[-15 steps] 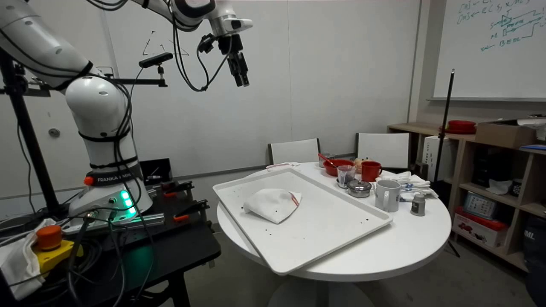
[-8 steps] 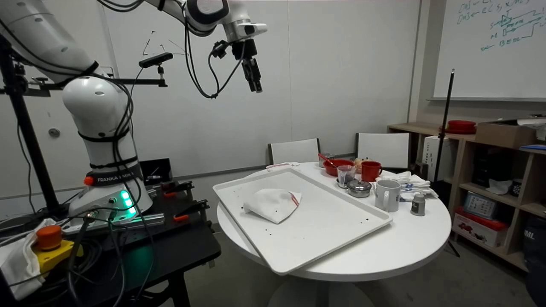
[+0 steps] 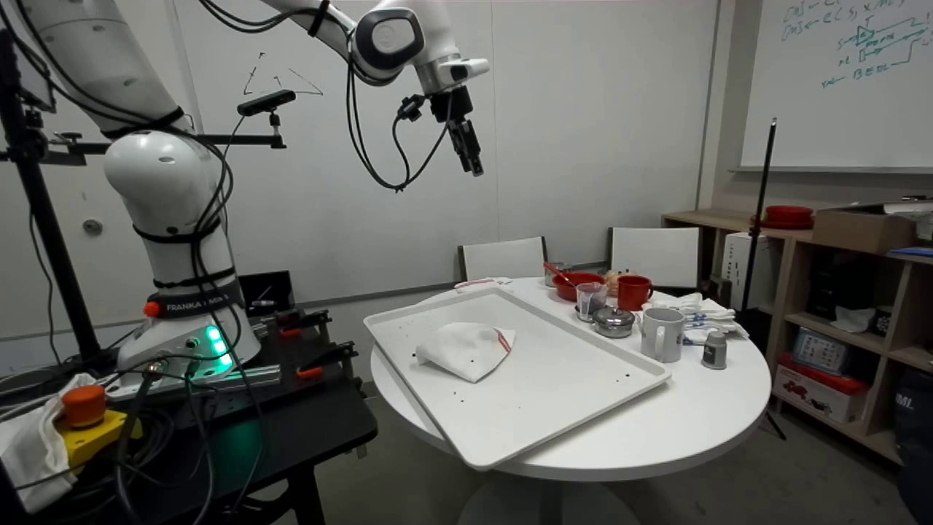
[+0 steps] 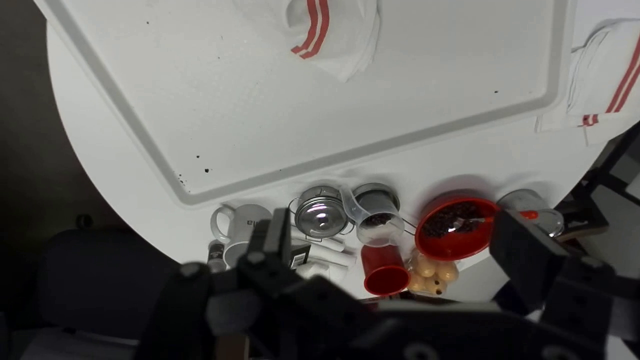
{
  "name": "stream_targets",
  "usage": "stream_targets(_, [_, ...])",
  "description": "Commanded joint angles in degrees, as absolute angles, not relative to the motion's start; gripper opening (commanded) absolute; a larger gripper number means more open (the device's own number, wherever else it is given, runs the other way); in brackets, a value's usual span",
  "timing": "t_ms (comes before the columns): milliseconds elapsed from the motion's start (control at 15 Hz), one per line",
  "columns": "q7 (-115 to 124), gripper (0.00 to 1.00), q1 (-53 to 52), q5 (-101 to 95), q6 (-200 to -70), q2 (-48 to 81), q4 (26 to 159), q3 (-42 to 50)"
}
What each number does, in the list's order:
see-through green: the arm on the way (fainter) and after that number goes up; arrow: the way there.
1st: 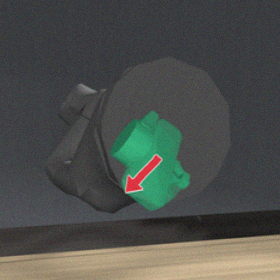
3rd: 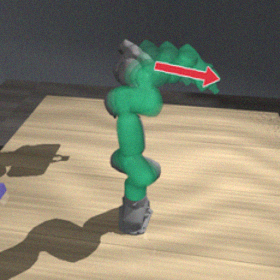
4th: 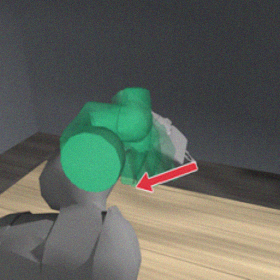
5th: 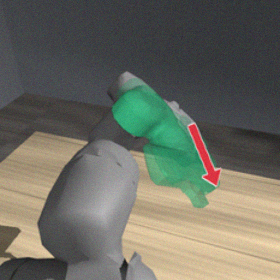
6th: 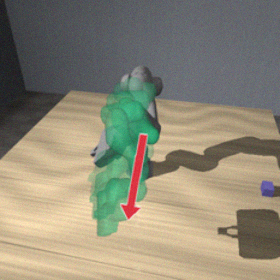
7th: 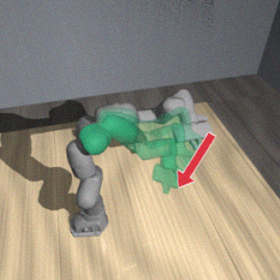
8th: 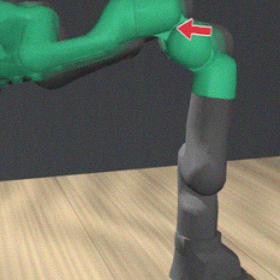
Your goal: Wipe the tray with the white towel
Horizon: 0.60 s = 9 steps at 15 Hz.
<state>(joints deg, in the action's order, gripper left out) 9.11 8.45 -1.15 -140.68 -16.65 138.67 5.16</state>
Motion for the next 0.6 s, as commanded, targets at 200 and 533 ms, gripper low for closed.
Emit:
stream_targets(200, [13.7, 1.0, 8.8, -0.8, -150.9, -7.9, 136.2, 5.1])
stream_targets(533, [17.8, 1.0, 8.9, -2.5, -162.0, -3.0, 137.5, 4.9])
